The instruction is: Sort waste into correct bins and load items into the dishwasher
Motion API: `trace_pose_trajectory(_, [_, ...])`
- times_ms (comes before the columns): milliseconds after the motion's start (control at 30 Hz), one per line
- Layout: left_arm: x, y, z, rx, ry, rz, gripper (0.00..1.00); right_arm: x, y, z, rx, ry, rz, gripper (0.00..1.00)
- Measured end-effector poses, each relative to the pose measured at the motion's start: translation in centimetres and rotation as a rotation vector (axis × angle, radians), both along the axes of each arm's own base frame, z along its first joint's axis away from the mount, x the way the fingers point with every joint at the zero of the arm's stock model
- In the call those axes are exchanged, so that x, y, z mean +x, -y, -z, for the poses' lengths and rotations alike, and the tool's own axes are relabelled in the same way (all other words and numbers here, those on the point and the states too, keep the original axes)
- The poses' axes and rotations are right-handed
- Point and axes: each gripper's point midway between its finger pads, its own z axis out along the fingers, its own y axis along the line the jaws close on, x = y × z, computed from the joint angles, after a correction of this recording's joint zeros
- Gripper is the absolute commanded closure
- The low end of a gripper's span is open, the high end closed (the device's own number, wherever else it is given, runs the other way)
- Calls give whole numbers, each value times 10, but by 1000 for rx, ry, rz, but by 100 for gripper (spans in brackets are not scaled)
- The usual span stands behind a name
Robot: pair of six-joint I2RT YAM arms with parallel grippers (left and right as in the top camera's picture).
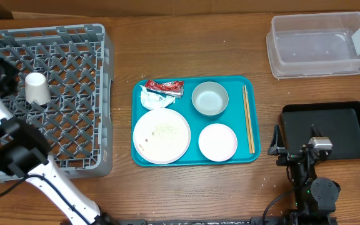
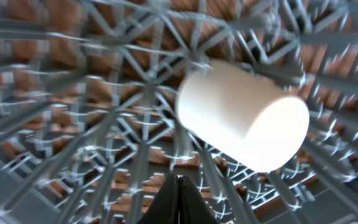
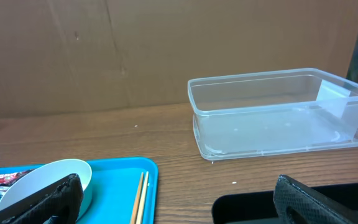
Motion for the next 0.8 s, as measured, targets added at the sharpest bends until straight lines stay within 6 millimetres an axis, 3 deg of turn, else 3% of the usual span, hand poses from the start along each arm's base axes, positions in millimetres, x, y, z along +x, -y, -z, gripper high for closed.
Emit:
trace_pose_trajectory(100, [-7, -2, -25, -46, 66, -50, 96, 0, 0, 0, 0, 0, 0, 0])
trace_pose_trajectory(167, [3, 6, -41, -102, 162, -34, 96, 0, 0, 0, 0, 0, 0, 0])
trace_pose_trajectory(367, [41, 69, -85, -394, 447, 134, 96, 0, 0, 0, 0, 0, 0, 0])
trace_pose_trajectory(500, [44, 93, -111, -408, 511, 204, 96, 0, 0, 0, 0, 0, 0, 0])
trace_pose_trajectory(600, [36, 96, -129, -313, 505, 226, 96, 0, 0, 0, 0, 0, 0, 0])
trace_pose_trajectory(800, [16, 77, -144, -116, 450, 198, 96, 0, 0, 0, 0, 0, 0, 0])
